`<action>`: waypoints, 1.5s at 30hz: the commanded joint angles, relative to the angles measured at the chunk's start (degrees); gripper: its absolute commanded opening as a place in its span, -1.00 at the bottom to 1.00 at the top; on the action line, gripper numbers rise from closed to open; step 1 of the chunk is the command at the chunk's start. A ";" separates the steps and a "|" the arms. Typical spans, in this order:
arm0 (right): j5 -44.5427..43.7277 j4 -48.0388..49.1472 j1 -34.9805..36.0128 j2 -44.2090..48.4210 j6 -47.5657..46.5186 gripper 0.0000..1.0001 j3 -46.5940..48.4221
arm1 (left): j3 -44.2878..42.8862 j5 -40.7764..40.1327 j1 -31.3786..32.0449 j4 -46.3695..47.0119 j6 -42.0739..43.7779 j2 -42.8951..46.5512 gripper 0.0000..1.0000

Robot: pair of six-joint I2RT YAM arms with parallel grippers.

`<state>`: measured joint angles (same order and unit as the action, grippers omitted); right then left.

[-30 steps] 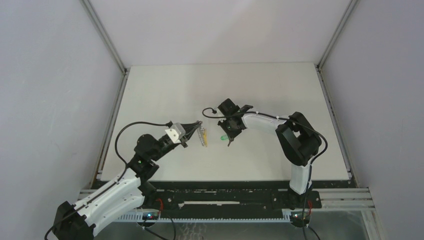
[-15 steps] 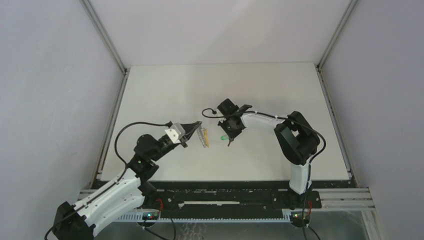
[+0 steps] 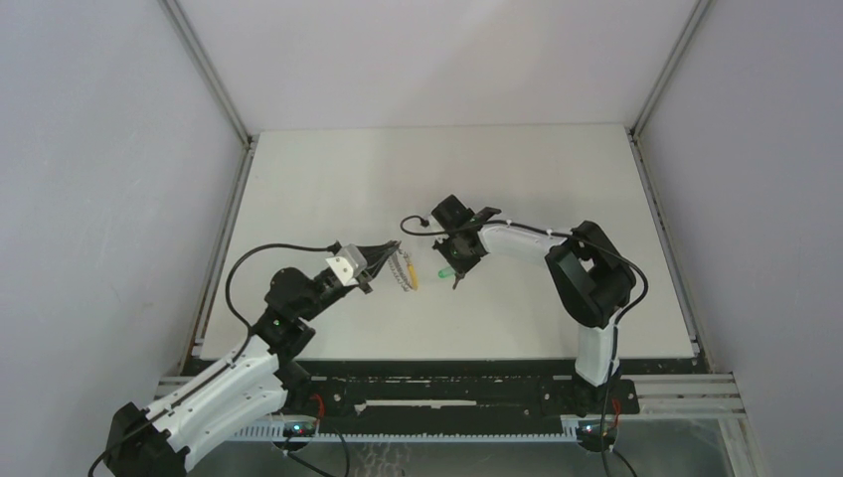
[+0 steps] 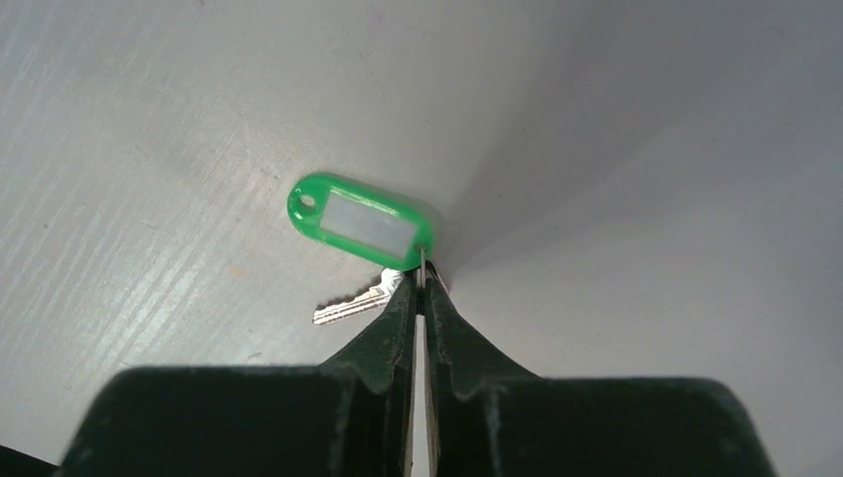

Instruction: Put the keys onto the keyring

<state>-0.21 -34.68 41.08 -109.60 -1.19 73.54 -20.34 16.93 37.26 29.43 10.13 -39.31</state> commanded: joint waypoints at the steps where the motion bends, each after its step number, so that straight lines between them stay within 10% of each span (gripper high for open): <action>1: -1.19 2.75 0.49 6.74 -3.90 -1.00 -1.17 | 1.53 0.89 0.10 3.09 0.53 1.23 -0.99; 20: 28.05 39.07 -4.98 56.05 -17.30 -1.00 -33.41 | -7.54 10.51 0.10 -2.89 4.20 0.96 -0.99; 45: 40.96 29.50 -3.66 56.77 -7.34 -1.00 -24.15 | -25.91 -2.19 11.16 -32.73 26.43 -4.62 -0.99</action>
<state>40.93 -4.75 35.22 -51.66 -10.39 44.97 -43.97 18.26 46.26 -0.67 30.85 -45.56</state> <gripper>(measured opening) 0.008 0.009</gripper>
